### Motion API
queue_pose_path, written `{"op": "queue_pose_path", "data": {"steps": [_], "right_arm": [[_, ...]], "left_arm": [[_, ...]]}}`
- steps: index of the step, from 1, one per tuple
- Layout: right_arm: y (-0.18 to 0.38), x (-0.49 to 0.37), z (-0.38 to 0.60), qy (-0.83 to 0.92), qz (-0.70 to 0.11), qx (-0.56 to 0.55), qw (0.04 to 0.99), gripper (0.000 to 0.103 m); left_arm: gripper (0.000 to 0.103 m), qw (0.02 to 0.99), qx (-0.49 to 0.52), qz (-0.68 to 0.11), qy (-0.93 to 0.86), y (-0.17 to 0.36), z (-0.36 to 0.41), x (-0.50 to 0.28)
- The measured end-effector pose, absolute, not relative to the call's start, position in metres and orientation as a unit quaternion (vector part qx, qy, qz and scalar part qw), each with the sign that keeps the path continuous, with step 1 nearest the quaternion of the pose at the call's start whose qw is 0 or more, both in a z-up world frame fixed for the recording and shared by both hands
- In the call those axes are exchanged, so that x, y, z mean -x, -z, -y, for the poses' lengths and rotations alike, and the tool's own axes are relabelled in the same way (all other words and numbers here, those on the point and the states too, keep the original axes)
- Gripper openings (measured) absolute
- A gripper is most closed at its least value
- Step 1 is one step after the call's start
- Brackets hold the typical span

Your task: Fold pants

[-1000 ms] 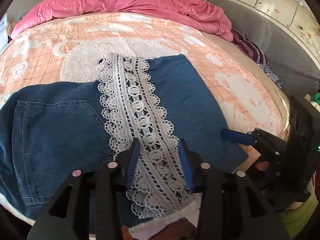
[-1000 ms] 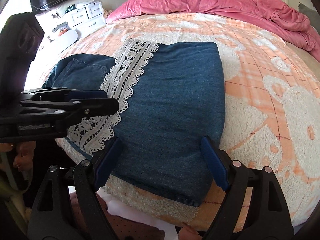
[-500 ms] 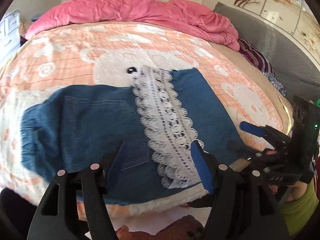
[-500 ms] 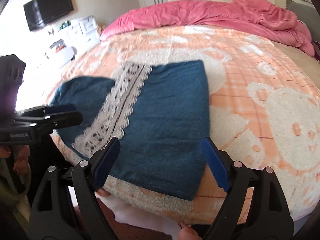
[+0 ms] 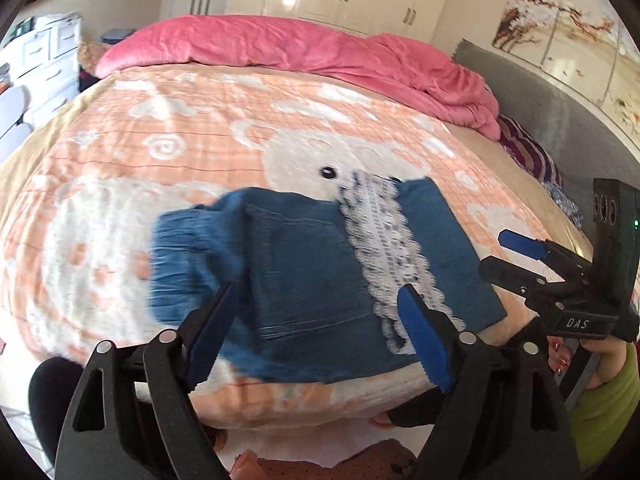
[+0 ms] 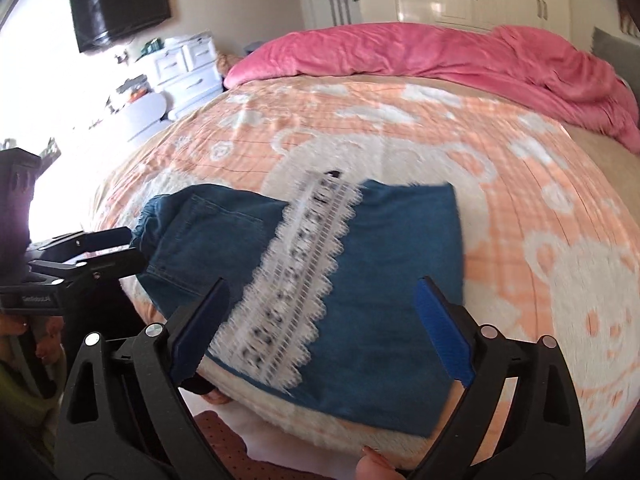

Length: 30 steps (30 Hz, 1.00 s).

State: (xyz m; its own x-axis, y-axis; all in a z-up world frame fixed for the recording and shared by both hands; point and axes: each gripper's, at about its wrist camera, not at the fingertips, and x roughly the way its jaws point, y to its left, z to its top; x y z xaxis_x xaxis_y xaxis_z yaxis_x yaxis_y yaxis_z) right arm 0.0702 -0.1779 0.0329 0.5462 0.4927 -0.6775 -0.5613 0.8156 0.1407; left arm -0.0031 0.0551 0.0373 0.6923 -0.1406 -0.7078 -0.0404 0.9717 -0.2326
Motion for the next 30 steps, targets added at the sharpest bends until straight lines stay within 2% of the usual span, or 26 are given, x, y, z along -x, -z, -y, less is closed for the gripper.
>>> {"op": "queue_pose_path", "data": {"steps": [9, 21, 23, 25, 27, 30], "right_arm": [[-0.049, -0.085, 0.106, -0.368, -0.370, 0.087, 0.848, 0.091], [-0.043, -0.105, 0.025, -0.444, -0.407, 0.146, 0.785, 0.092], [-0.041, -0.107, 0.011, -0.454, -0.410, 0.157, 0.775, 0.092], [-0.040, -0.108, 0.001, -0.461, -0.411, 0.167, 0.769, 0.092], [-0.039, -0.112, -0.009, -0.466, -0.414, 0.173, 0.762, 0.092], [-0.034, -0.117, -0.024, -0.481, -0.428, 0.180, 0.743, 0.092]], "left_arm": [[0.086, 0.897, 0.181, -0.402, -0.030, -0.020, -0.121, 0.023], [0.085, 0.866, 0.251, -0.432, 0.007, 0.021, -0.136, 0.015], [0.080, 0.865, 0.254, -0.433, 0.008, 0.025, -0.135, 0.012], [0.070, 0.865, 0.253, -0.434, 0.010, 0.027, -0.132, 0.011], [0.069, 0.865, 0.251, -0.436, 0.011, 0.028, -0.130, 0.010], [0.059, 0.865, 0.247, -0.436, 0.015, 0.029, -0.127, 0.008]]}}
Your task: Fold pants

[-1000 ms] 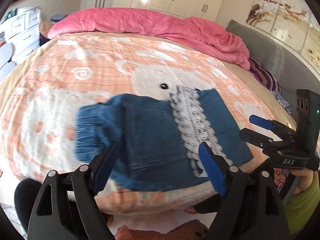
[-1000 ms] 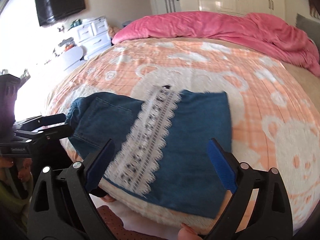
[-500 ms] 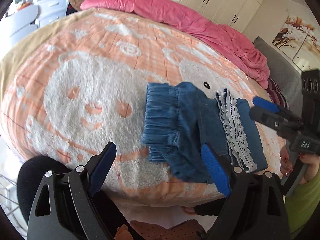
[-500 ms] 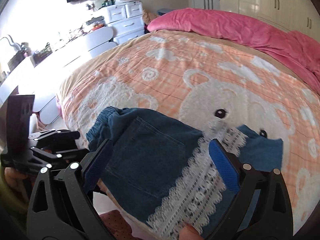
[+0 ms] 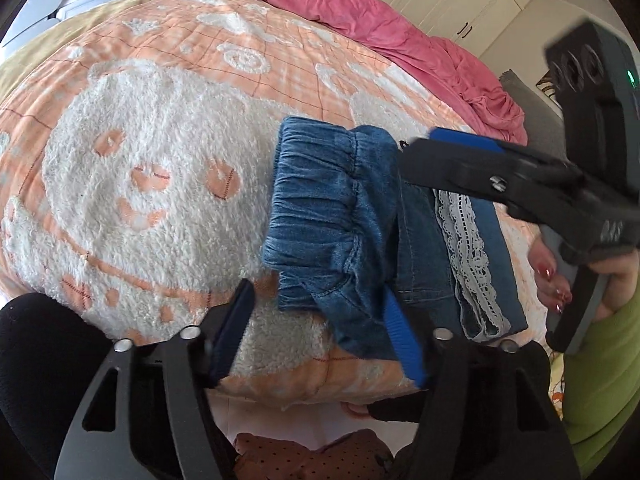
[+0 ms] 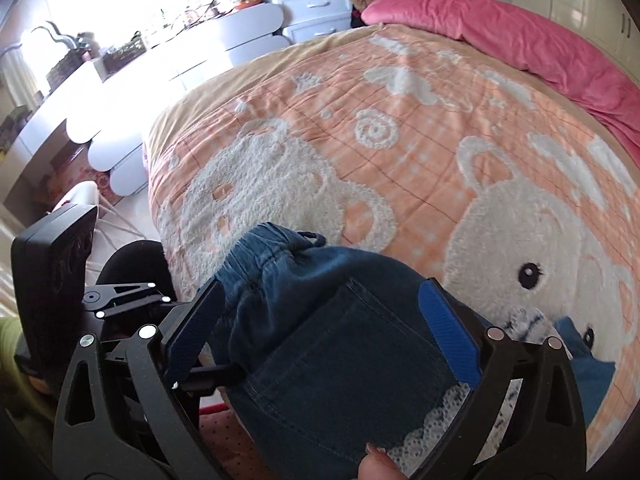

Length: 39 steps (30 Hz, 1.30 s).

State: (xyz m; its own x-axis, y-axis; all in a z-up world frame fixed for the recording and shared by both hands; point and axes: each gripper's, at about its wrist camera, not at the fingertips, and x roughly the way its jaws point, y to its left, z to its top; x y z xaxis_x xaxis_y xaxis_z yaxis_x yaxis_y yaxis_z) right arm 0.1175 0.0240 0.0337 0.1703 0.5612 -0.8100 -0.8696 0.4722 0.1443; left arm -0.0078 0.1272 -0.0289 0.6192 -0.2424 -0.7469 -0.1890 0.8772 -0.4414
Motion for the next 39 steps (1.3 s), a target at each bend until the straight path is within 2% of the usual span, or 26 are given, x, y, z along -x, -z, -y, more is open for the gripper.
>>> {"op": "queue_pose_path", "data": {"steps": [4, 8, 9, 13, 14, 16, 19, 20, 24, 29, 34, 38, 39], "right_arm": [[-0.021, -0.120, -0.045, -0.483, -0.439, 0.216, 0.726, 0.092], [-0.008, -0.120, -0.063, -0.487, -0.452, 0.243, 0.707, 0.092], [-0.002, -0.120, -0.067, -0.489, -0.458, 0.251, 0.698, 0.088], [0.015, -0.118, -0.071, -0.512, -0.475, 0.251, 0.671, 0.051], [0.015, -0.118, -0.070, -0.515, -0.473, 0.248, 0.670, 0.049], [0.012, -0.119, -0.064, -0.519, -0.472, 0.237, 0.672, 0.037], [0.000, -0.122, -0.050, -0.529, -0.467, 0.208, 0.677, 0.029], [-0.006, -0.124, -0.042, -0.537, -0.464, 0.191, 0.678, 0.028], [-0.029, -0.132, -0.008, -0.559, -0.453, 0.116, 0.684, 0.026], [-0.055, -0.141, 0.039, -0.564, -0.424, 0.063, 0.705, 0.026], [-0.065, -0.155, 0.086, -0.548, -0.408, 0.030, 0.730, 0.026], [-0.062, -0.170, 0.121, -0.515, -0.405, 0.012, 0.755, 0.031], [-0.061, -0.176, 0.137, -0.501, -0.405, -0.003, 0.765, 0.037]], "left_arm": [[0.048, 0.864, 0.246, -0.439, 0.024, 0.032, -0.124, 0.006], [0.048, 0.862, 0.248, -0.440, 0.026, 0.035, -0.124, 0.004], [0.048, 0.862, 0.248, -0.441, 0.026, 0.035, -0.124, 0.003], [0.048, 0.860, 0.255, -0.441, 0.028, 0.039, -0.126, 0.000], [0.048, 0.860, 0.258, -0.440, 0.029, 0.040, -0.127, -0.001], [0.050, 0.859, 0.265, -0.438, 0.031, 0.042, -0.129, -0.002], [0.054, 0.859, 0.266, -0.436, 0.032, 0.042, -0.130, -0.003], [0.056, 0.859, 0.267, -0.435, 0.034, 0.041, -0.130, -0.003], [0.076, 0.860, 0.284, -0.422, 0.051, 0.034, -0.130, -0.003], [0.076, 0.834, 0.346, -0.411, 0.121, 0.025, -0.118, -0.018], [0.075, 0.845, 0.320, -0.393, 0.169, -0.003, -0.080, -0.037], [0.075, 0.846, 0.315, -0.388, 0.186, -0.014, -0.048, -0.054], [0.075, 0.847, 0.309, -0.388, 0.193, -0.015, -0.035, -0.059]]}}
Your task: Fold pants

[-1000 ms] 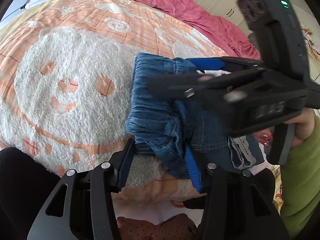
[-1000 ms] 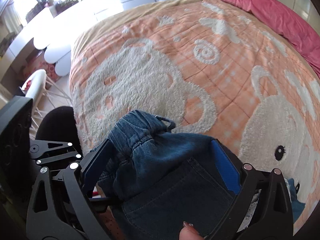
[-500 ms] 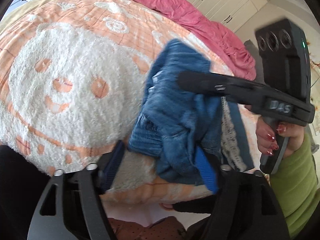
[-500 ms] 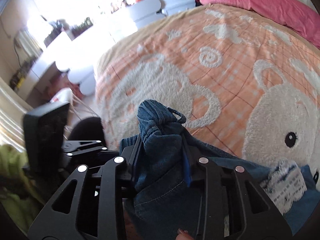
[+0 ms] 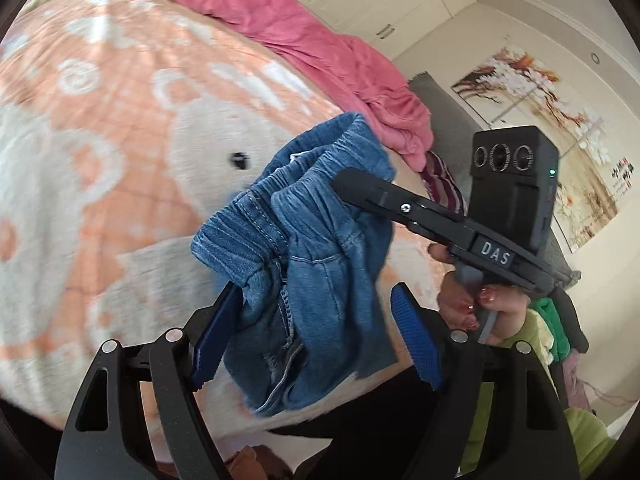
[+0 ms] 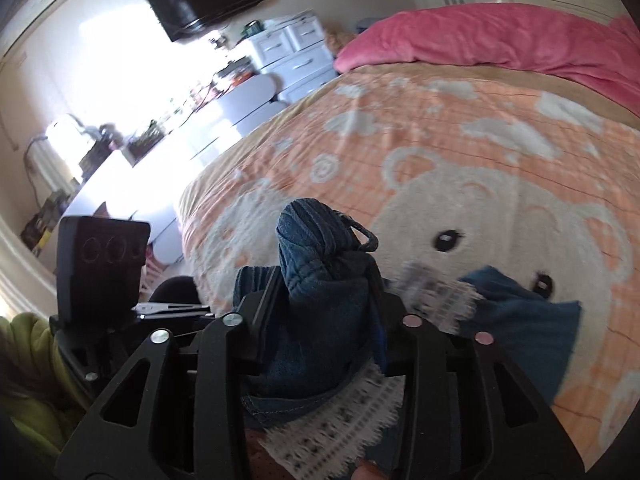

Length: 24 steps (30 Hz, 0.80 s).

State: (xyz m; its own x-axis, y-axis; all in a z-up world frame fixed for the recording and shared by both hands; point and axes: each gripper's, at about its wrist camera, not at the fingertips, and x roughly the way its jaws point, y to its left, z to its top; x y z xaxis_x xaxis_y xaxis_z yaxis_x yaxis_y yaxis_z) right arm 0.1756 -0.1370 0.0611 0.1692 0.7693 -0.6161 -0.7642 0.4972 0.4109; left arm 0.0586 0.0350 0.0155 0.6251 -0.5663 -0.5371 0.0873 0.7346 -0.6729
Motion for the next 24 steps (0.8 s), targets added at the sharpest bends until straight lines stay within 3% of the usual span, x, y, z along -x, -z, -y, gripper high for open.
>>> {"op": "queue_pose_path", "data": {"steps": [1, 8, 12, 15, 17, 19, 24], "right_arm": [[-0.059, -0.180, 0.148, -0.490, -0.406, -0.012, 0.771, 0.042], [-0.035, -0.187, 0.232, -0.408, -0.422, -0.067, 0.807, 0.053], [-0.021, -0.171, 0.239, -0.385, -0.432, -0.045, 0.815, 0.061], [-0.020, -0.164, 0.220, -0.384, -0.430, -0.027, 0.816, 0.069], [-0.023, -0.163, 0.210, -0.387, -0.426, -0.012, 0.818, 0.070], [-0.019, -0.163, 0.197, -0.365, -0.434, 0.033, 0.823, 0.071], [0.006, -0.149, 0.209, -0.311, -0.449, 0.120, 0.829, 0.075]], "left_arm": [[0.075, 0.845, 0.307, -0.387, 0.206, -0.015, -0.025, -0.060], [0.075, 0.785, 0.273, -0.428, 0.355, 0.006, 0.043, -0.065], [0.075, 0.825, 0.258, -0.405, 0.297, -0.005, 0.021, -0.061], [0.075, 0.871, 0.182, -0.416, 0.189, -0.013, 0.020, -0.072], [0.075, 0.882, 0.156, -0.420, 0.148, -0.009, 0.025, -0.083], [0.065, 0.892, 0.111, -0.425, 0.110, -0.001, 0.036, -0.088], [0.065, 0.896, 0.038, -0.428, 0.115, 0.019, 0.051, -0.080]]}}
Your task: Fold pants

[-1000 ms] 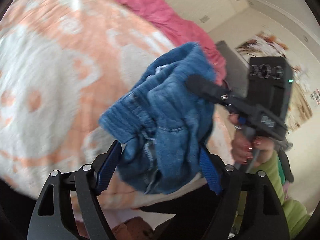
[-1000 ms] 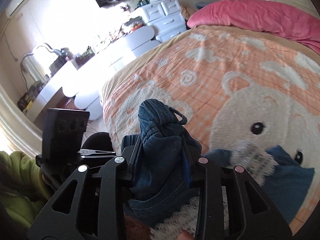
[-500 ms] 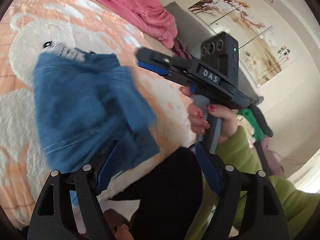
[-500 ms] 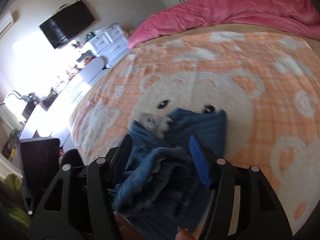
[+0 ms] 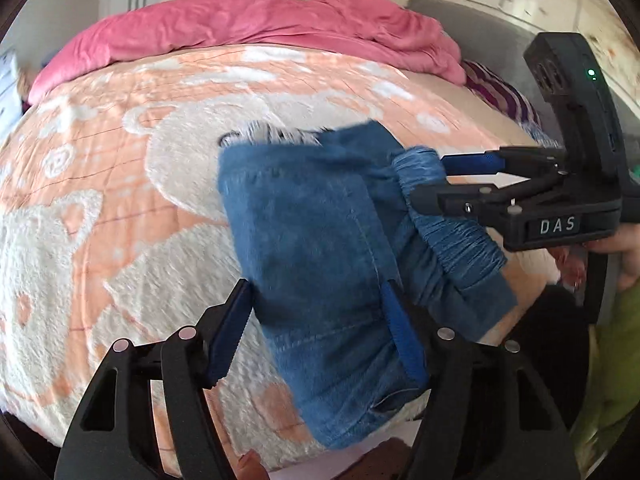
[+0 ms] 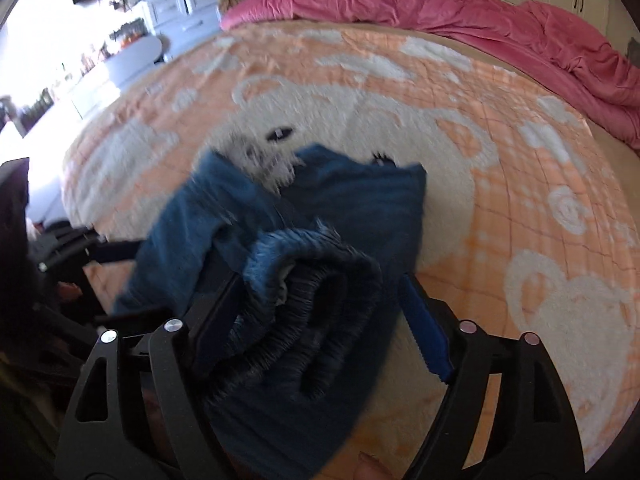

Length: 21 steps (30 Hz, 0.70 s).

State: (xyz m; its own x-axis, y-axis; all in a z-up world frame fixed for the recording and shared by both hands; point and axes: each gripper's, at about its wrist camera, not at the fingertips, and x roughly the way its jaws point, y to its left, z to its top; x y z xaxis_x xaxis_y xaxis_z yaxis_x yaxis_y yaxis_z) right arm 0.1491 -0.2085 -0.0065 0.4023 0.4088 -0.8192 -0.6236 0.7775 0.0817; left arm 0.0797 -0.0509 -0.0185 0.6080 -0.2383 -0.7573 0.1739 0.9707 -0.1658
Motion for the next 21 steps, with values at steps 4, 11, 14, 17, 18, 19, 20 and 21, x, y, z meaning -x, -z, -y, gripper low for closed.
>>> {"op": "queue_pose_path", "data": {"steps": [4, 11, 14, 17, 18, 19, 20, 21], "right_arm": [[0.014, -0.145, 0.222, -0.311, -0.464, 0.083, 0.825, 0.078], [-0.041, -0.150, 0.208, -0.360, -0.414, 0.045, 0.835, 0.078], [-0.047, -0.165, 0.177, -0.392, -0.420, 0.060, 0.817, 0.061], [-0.036, -0.181, 0.142, -0.405, -0.447, 0.090, 0.793, 0.047], [-0.030, -0.184, 0.131, -0.407, -0.456, 0.109, 0.784, 0.042], [-0.025, -0.186, 0.121, -0.406, -0.464, 0.125, 0.778, 0.040], [-0.020, -0.188, 0.114, -0.405, -0.469, 0.139, 0.772, 0.039], [-0.016, -0.186, 0.110, -0.404, -0.473, 0.151, 0.768, 0.038]], "left_arm": [[0.067, 0.895, 0.053, -0.426, 0.120, 0.020, 0.039, -0.077], [0.064, 0.911, 0.061, -0.378, 0.154, -0.006, 0.031, -0.042], [0.041, 0.902, 0.046, -0.392, 0.174, 0.000, 0.044, -0.035], [0.040, 0.896, 0.026, -0.402, 0.187, 0.008, 0.058, -0.028], [0.040, 0.895, 0.020, -0.402, 0.192, 0.009, 0.061, -0.026], [0.040, 0.895, 0.015, -0.401, 0.195, 0.009, 0.064, -0.024], [0.040, 0.894, 0.010, -0.402, 0.197, 0.010, 0.066, -0.022], [0.040, 0.893, 0.002, -0.405, 0.197, 0.011, 0.067, -0.023]]}}
